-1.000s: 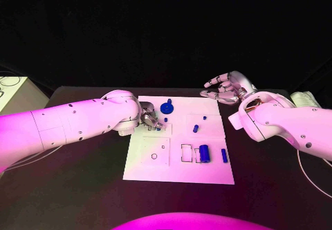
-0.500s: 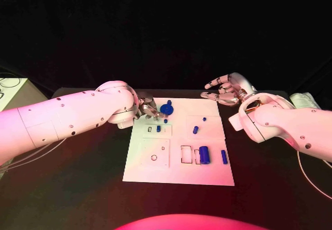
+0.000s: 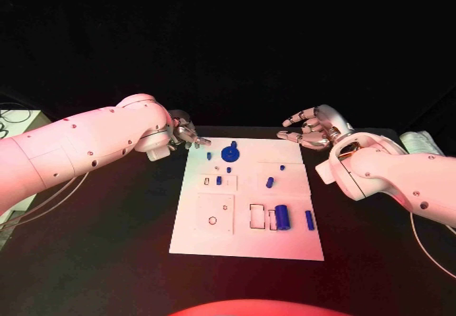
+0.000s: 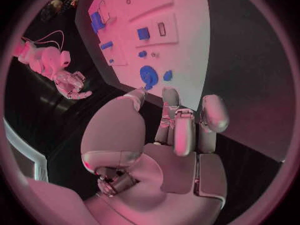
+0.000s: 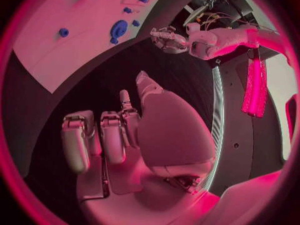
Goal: Assemble the parts on the task board
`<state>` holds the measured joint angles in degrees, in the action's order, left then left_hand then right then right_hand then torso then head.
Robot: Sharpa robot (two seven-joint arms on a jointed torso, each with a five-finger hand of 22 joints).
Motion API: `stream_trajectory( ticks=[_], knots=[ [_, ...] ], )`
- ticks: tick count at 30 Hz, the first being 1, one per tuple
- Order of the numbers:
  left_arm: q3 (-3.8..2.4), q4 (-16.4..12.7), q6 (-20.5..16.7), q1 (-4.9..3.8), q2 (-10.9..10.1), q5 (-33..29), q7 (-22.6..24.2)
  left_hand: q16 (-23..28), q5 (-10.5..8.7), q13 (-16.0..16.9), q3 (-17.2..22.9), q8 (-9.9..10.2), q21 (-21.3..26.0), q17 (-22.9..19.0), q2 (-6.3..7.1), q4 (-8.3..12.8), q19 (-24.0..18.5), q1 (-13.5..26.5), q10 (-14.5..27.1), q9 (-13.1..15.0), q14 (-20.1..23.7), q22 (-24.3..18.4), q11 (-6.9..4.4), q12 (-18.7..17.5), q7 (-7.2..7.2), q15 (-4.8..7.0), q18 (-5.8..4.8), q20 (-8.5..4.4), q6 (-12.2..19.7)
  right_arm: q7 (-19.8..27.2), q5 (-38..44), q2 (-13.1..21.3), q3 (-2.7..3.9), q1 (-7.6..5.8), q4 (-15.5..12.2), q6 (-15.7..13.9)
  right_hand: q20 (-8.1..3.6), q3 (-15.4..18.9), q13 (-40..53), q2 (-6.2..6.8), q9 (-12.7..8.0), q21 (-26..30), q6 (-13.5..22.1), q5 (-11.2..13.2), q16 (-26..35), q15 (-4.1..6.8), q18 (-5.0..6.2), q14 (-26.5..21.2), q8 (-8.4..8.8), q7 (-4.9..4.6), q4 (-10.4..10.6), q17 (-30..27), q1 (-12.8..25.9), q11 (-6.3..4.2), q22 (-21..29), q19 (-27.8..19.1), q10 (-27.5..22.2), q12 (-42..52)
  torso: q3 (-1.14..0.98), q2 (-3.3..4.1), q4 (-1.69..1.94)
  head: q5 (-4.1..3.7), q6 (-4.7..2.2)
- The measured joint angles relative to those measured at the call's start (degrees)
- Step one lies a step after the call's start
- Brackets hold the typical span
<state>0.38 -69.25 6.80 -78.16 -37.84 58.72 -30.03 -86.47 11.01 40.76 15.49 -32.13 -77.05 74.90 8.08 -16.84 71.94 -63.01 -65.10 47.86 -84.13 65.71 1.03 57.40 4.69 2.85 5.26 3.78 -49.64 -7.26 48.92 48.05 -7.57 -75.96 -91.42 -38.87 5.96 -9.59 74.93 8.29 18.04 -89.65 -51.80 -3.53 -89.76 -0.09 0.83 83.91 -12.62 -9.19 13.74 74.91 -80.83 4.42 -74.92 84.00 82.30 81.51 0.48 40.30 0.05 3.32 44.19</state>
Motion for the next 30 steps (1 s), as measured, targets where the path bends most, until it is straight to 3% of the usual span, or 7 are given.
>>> stream_trajectory(
  ticks=[9,20,24,30],
  knots=[
    [-0.01,6.0,1.8,-0.94,3.1,0.5,0.4,0.0,0.00,0.2,0.0,0.0,0.0,0.0,0.20,0.0,0.0,-0.2,0.0,-0.2,0.2,0.2,0.00,0.0,0.08,-0.20,0.00,0.00,-0.1,0.0,0.0,-0.3,0.00,0.00,0.1,0.1,0.00,0.0,0.0,0.00,0.0,0.0,0.0,0.0,0.0,0.00,0.00,0.0,0.00,0.00,0.0,0.0,0.0,0.00,0.0,0.0,0.0,0.0,-0.01,0.28,-0.30,0.48,-0.36],
    [1.60,13.0,5.2,-0.97,7.7,0.9,0.7,0.0,0.00,0.2,0.2,0.0,0.0,0.0,-0.02,0.2,0.0,-0.4,0.2,-0.5,0.2,0.2,-0.21,0.3,0.23,-0.20,0.00,0.00,-0.2,0.0,-0.1,-0.5,0.00,0.00,0.0,0.2,0.00,0.0,0.0,0.00,0.0,0.0,0.0,0.0,0.0,0.00,0.00,0.0,0.00,0.00,0.0,0.0,0.0,0.00,0.0,0.0,0.0,0.0,-0.01,0.81,-0.79,1.04,-0.76],
    [2.25,14.7,6.4,-0.85,8.6,0.8,0.8,0.0,-0.01,1.3,0.2,0.2,0.0,0.0,-0.02,0.2,0.2,-0.4,0.2,-0.8,0.2,0.8,-0.21,1.0,0.23,-0.20,-0.01,0.23,-0.2,0.0,-0.1,-0.6,0.00,0.00,0.0,0.3,0.00,0.0,0.0,0.00,0.0,0.0,0.0,0.0,0.0,0.00,0.00,0.0,0.00,0.00,0.0,0.0,0.0,0.00,0.0,0.0,0.0,0.0,0.02,0.99,-1.04,1.14,-0.85],
    [2.57,15.9,7.5,-0.81,9.3,0.5,1.1,0.0,-0.01,1.7,-0.1,0.3,0.0,0.0,0.09,-0.1,0.2,0.3,0.0,-1.1,0.2,1.0,0.01,1.3,0.22,-0.19,-0.01,0.23,-0.7,0.0,-0.1,-0.6,0.00,0.00,0.0,0.3,0.00,0.0,0.0,0.00,0.0,0.0,0.0,0.0,0.0,0.00,0.00,0.0,0.00,0.00,0.0,0.0,0.0,0.00,0.0,0.0,0.0,0.0,0.01,1.24,-1.30,1.25,-0.95]
  ],
)
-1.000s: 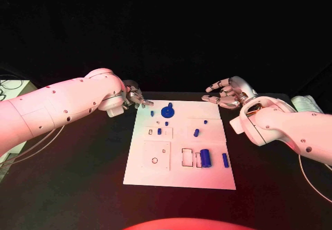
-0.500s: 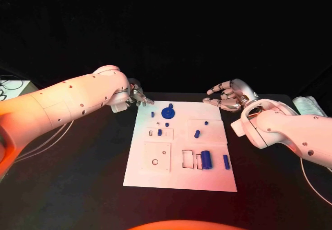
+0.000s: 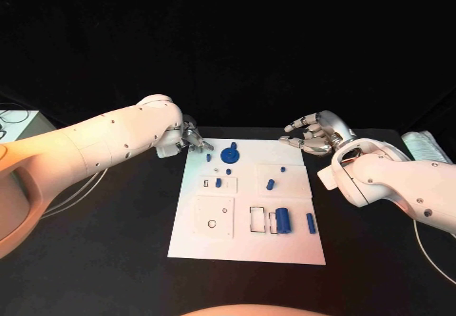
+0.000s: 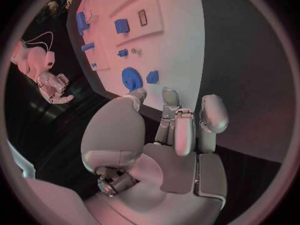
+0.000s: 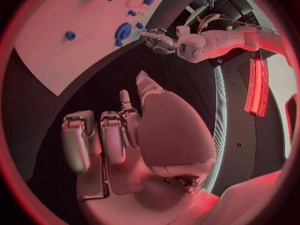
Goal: Assemble the parts on the task board
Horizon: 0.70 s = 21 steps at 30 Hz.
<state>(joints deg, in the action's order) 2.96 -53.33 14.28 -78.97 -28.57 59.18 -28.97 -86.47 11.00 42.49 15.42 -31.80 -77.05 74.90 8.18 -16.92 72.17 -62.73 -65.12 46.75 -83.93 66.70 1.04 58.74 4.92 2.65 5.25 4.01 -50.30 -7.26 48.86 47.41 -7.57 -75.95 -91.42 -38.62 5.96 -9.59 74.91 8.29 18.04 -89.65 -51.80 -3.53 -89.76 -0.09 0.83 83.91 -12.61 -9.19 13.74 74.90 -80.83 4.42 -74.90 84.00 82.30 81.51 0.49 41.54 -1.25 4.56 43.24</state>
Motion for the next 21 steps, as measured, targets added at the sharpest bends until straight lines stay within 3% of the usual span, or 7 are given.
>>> stream_trajectory(
  ticks=[21],
  knots=[
    [0.43,0.6,3.2,0.01,0.6,-1.2,0.4,-0.7,0.00,1.0,-0.2,0.0,-0.5,0.0,-0.02,0.2,0.6,0.0,-0.8,-0.4,0.0,1.0,-0.34,1.2,-0.21,0.00,0.00,0.22,-0.6,0.0,0.9,-0.4,0.00,-0.01,0.2,0.0,0.00,0.0,0.0,0.00,0.0,0.0,0.0,0.0,0.0,0.00,0.00,0.0,0.00,0.00,0.0,0.0,0.0,0.00,0.0,0.0,0.0,0.0,-0.05,0.06,-0.09,-0.06,0.14]
  ],
)
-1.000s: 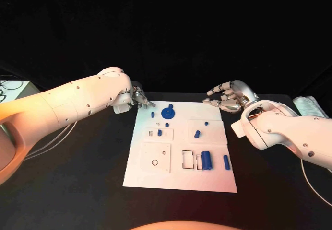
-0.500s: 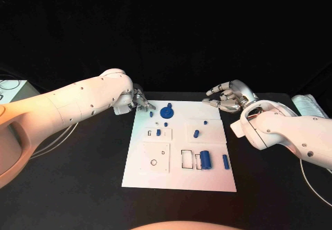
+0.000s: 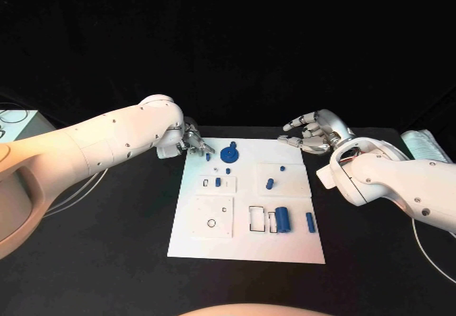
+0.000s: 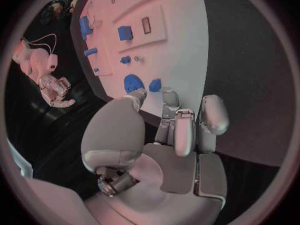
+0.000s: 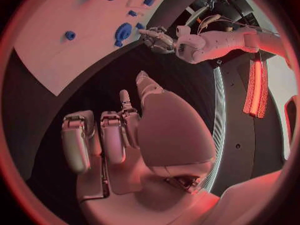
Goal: Assemble the parts on the task board
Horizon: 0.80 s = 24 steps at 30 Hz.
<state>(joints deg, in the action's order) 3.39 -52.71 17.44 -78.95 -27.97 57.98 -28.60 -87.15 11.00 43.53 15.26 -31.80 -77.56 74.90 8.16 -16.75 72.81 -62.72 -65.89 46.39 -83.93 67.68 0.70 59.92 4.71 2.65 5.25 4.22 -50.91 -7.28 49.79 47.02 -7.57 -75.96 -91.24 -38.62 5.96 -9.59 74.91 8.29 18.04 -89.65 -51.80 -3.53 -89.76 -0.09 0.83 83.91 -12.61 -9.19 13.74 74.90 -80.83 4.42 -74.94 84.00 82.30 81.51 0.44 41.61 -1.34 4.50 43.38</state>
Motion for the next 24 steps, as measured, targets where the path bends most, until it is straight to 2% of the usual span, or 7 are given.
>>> stream_trajectory(
  ticks=[9,14,17,19,23,24],
  knots=[
    [0.06,0.0,0.7,0.00,0.2,-0.2,0.1,0.0,0.00,0.1,0.0,0.0,0.0,0.0,-0.04,0.0,0.0,0.0,-0.1,-0.1,0.0,0.0,-0.08,0.0,0.00,0.00,0.00,-0.01,0.0,0.0,0.3,-0.1,0.00,0.00,0.0,0.0,0.00,-0.2,0.0,0.00,0.0,0.0,0.0,0.0,0.0,0.00,0.00,0.0,0.00,0.00,0.2,0.0,0.0,0.00,0.0,0.0,0.0,0.0,-0.01,0.01,0.00,0.04,0.00],
    [0.08,0.0,0.9,0.00,0.3,-0.3,0.1,0.0,0.00,0.1,0.0,0.0,0.0,0.0,-0.87,0.0,0.0,-0.9,-0.1,-0.4,0.0,0.1,-0.08,0.3,-0.21,0.00,0.00,-0.01,-0.2,0.0,0.4,-0.1,0.00,0.00,0.1,0.0,0.00,-0.2,0.0,0.00,0.0,0.0,0.0,0.0,0.0,0.00,0.00,0.0,0.00,0.00,0.2,0.0,0.0,0.00,0.0,0.0,0.0,0.0,-0.01,0.03,-0.01,0.04,0.00],
    [0.10,0.1,1.0,0.00,0.4,-0.4,0.2,0.0,0.00,0.1,0.3,0.0,-0.2,0.0,-0.92,0.0,0.0,-0.9,-0.1,-0.5,0.0,0.2,-0.08,0.3,-0.21,0.00,0.00,-0.01,-0.2,0.0,0.4,-0.2,0.00,0.00,0.1,0.0,0.00,-0.2,0.0,0.00,0.0,0.0,0.0,0.0,0.0,0.00,0.00,0.0,0.00,0.00,0.2,0.0,0.0,0.00,0.0,0.0,0.0,0.0,-0.01,0.04,-0.01,0.02,0.00],
    [0.12,0.3,1.1,0.00,0.5,-0.4,0.2,-0.3,0.00,0.2,0.8,0.1,-0.2,0.0,-1.72,0.0,0.0,-1.7,-0.2,-0.7,0.0,0.3,-0.20,0.3,-0.25,0.00,0.00,-0.01,-0.6,0.0,0.4,-0.2,0.00,0.00,0.1,0.0,0.00,-0.2,0.0,0.00,0.0,0.0,0.0,0.0,0.0,0.00,0.00,0.0,0.00,0.00,0.2,0.0,0.0,0.00,0.0,0.0,0.0,0.0,-0.01,0.04,-0.01,-0.01,-0.01],
    [0.16,0.5,1.2,0.01,0.6,-0.5,0.2,-0.3,0.00,0.3,1.7,0.3,-0.2,0.0,-2.42,0.1,0.2,-3.2,-0.3,-1.0,0.0,0.4,-0.29,0.6,-0.21,0.00,0.00,-0.22,-0.6,0.0,0.4,-0.2,0.00,0.00,0.1,0.0,0.00,-0.2,0.0,0.00,0.0,0.0,0.0,0.0,0.0,0.00,0.00,0.0,0.00,0.00,0.2,0.0,0.0,0.00,0.0,0.0,0.0,0.0,-0.01,0.04,-0.01,-0.02,0.04],
    [0.17,0.5,1.2,0.01,0.7,-0.6,0.3,-0.3,0.00,0.3,1.8,0.3,-0.2,0.0,-2.23,0.1,0.2,-3.4,-0.3,-1.1,0.0,0.4,-0.29,0.6,-0.21,0.00,-0.01,-0.22,-0.6,0.0,0.4,-0.2,0.00,0.00,0.1,0.0,0.00,-0.2,0.0,0.00,0.0,0.0,0.0,0.0,0.0,0.00,0.00,0.0,0.00,0.00,0.2,0.0,0.0,0.00,0.0,0.0,0.0,0.0,-0.01,0.04,-0.01,-0.02,0.07]
  ],
)
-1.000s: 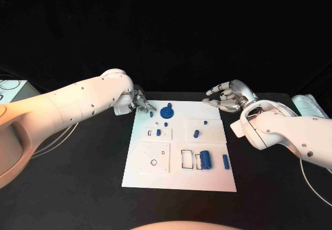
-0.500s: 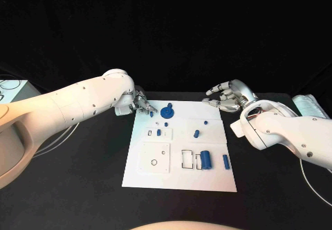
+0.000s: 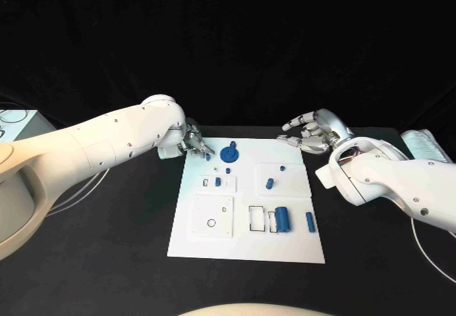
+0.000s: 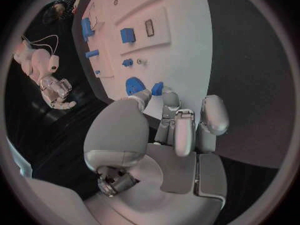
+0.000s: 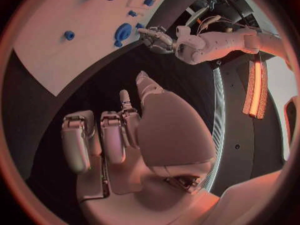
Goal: Assemble the parts on the task board
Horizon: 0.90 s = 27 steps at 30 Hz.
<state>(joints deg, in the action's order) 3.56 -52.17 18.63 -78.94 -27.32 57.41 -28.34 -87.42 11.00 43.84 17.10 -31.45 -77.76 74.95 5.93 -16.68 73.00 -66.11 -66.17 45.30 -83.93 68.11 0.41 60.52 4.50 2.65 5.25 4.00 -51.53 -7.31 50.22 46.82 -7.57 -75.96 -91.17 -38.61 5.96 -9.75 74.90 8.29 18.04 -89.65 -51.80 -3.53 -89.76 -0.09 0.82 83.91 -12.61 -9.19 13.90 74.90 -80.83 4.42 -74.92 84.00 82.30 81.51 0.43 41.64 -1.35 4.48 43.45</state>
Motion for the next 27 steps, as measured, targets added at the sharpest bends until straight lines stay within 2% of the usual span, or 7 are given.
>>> stream_trajectory(
  ticks=[7,12,20,22,27],
  knots=[
    [0.05,0.1,0.0,0.04,0.2,-0.2,0.1,-0.2,0.00,0.1,0.8,0.0,0.0,0.0,-0.54,0.0,0.0,-1.1,0.0,-0.2,0.0,0.1,-0.01,0.0,-0.20,0.00,0.01,0.00,-0.2,0.0,0.0,0.0,0.00,0.00,0.0,0.0,0.00,0.0,0.0,0.00,0.0,0.0,0.0,0.0,0.0,0.00,0.00,0.0,0.00,0.00,0.0,0.0,0.0,0.00,0.0,0.0,0.0,0.0,0.01,0.01,-0.02,-0.03,0.12],
    [0.05,-0.1,0.0,0.04,-0.1,-0.7,0.2,-0.2,0.00,-0.1,3.3,0.0,0.0,0.0,-1.10,0.1,0.0,-4.4,-0.2,-0.5,0.0,0.2,-0.20,0.0,-0.20,0.00,0.00,0.00,-0.2,0.0,0.0,0.0,0.00,0.00,0.0,0.0,0.00,0.0,0.0,0.00,0.0,0.0,0.0,0.0,0.0,0.00,0.00,0.0,0.00,0.00,0.0,0.0,0.0,0.00,0.0,0.0,0.0,0.0,0.01,0.01,0.00,-0.04,0.24],
    [0.05,-0.4,0.0,0.06,-0.4,-1.9,0.2,-0.2,-0.05,-0.5,8.0,-0.2,-0.2,0.0,-0.25,0.3,0.0,-8.2,-0.2,-0.7,0.0,0.4,-0.18,0.0,-0.17,0.00,0.00,0.00,-0.2,0.0,0.0,0.0,0.00,0.00,0.1,0.0,0.00,0.0,0.0,0.00,0.0,0.0,0.0,0.0,0.0,0.00,0.00,0.0,0.00,0.00,0.0,0.0,0.0,0.00,0.0,0.0,0.0,0.0,0.01,-0.05,0.03,-0.15,0.31],
    [0.05,-0.5,0.0,0.06,-0.5,-2.2,0.2,-0.4,-0.23,-0.6,10.7,-0.7,-0.2,0.0,0.27,0.6,0.0,-9.7,-0.3,-0.7,0.0,0.5,-0.12,0.0,-0.10,0.00,0.00,0.00,-0.1,0.0,0.0,0.0,0.00,0.00,0.1,0.0,0.00,0.0,0.0,0.00,0.0,0.0,0.0,0.0,0.0,0.00,0.00,0.0,0.00,0.00,0.0,0.0,0.0,0.00,0.0,0.0,0.0,0.0,0.01,-0.05,0.01,-0.15,0.35],
    [0.05,-0.8,0.0,0.06,-0.7,-2.9,0.2,-0.4,-0.08,-1.1,13.2,-1.7,-0.2,0.0,1.44,-1.6,0.0,-11.6,-0.4,-0.6,0.0,0.7,-0.20,0.0,-0.10,0.00,0.00,0.00,0.3,0.0,0.0,0.1,0.00,0.00,0.1,0.1,0.00,0.0,0.0,0.00,0.0,0.0,0.0,0.0,0.0,0.00,0.00,0.0,0.00,0.00,0.0,0.0,0.0,0.00,0.0,0.0,0.0,0.0,-0.01,-0.07,0.03,-0.06,0.31]
  ],
)
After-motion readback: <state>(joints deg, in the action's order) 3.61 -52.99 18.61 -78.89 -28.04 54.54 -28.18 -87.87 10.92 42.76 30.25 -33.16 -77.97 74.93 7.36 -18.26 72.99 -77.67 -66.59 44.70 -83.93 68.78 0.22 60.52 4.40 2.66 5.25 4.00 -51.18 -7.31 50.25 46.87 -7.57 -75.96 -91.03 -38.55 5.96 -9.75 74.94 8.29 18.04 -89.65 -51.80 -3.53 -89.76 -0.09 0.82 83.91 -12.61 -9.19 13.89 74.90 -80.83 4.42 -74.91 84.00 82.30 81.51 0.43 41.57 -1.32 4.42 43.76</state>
